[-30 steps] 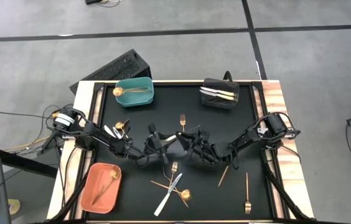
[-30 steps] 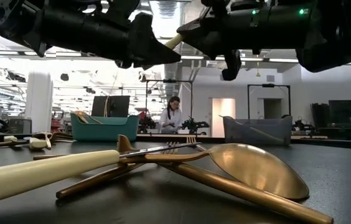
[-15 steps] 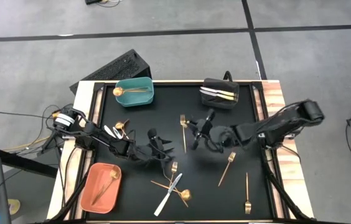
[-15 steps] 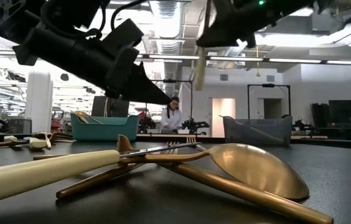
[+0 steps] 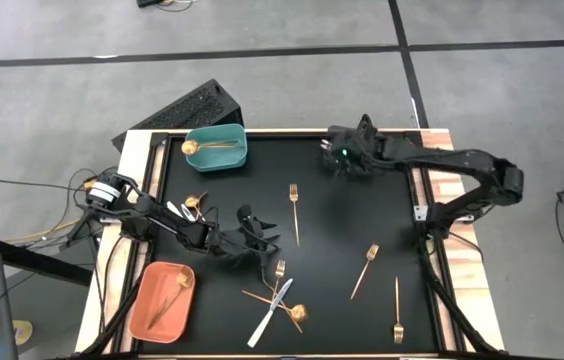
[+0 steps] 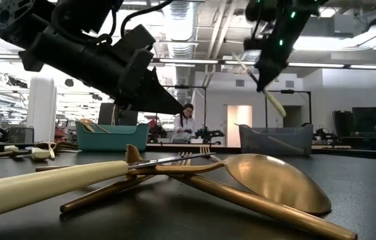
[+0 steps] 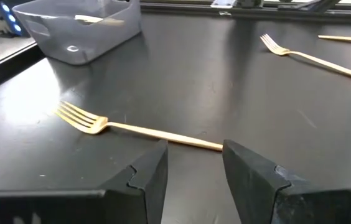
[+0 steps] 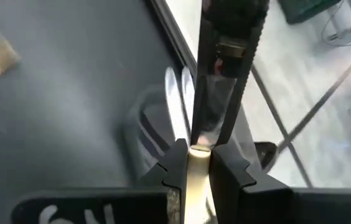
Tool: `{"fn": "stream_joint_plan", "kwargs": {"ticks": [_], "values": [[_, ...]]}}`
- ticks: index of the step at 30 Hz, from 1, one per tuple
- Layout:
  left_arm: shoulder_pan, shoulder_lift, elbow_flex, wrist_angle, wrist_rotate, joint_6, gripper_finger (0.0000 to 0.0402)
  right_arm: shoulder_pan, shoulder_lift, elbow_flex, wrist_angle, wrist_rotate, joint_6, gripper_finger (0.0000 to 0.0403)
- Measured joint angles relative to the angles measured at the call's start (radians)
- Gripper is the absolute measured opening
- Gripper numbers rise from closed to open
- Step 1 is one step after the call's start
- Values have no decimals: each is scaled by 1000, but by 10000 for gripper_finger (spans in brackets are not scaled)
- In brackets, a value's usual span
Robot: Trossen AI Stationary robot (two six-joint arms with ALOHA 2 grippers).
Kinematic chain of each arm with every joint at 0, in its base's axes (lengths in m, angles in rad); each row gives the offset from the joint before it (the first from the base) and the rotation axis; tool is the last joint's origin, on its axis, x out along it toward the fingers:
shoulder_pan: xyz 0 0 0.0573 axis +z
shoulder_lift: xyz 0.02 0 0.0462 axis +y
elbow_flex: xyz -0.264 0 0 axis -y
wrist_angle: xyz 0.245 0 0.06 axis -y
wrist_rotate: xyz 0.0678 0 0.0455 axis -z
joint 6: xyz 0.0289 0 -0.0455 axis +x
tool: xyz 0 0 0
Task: Sort silverware by color (type)
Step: Put the yellow table knife into the black bin
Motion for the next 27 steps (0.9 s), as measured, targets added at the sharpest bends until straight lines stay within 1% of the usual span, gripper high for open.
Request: {"fn": "stream_joint_plan", "kwargs": {"ticks": [4,7,12,20,27], "values": [[-1,0,0,0,1,-2,141,-123,71,0,-7,-37,-115,69],[-4,0,0,0,2,-3,141,-194,122,0,-8,-70,-152,69],[-4,0,0,-7,2,-25,141,-262,207,0,1,-75,-215,79],[-4,0,0,-8,2,-28,141,-291,311,0,13,-74,-244,82],[-4,-1,0,-18,2,-28,141,-285,326,0,23,-65,-249,108]]}}
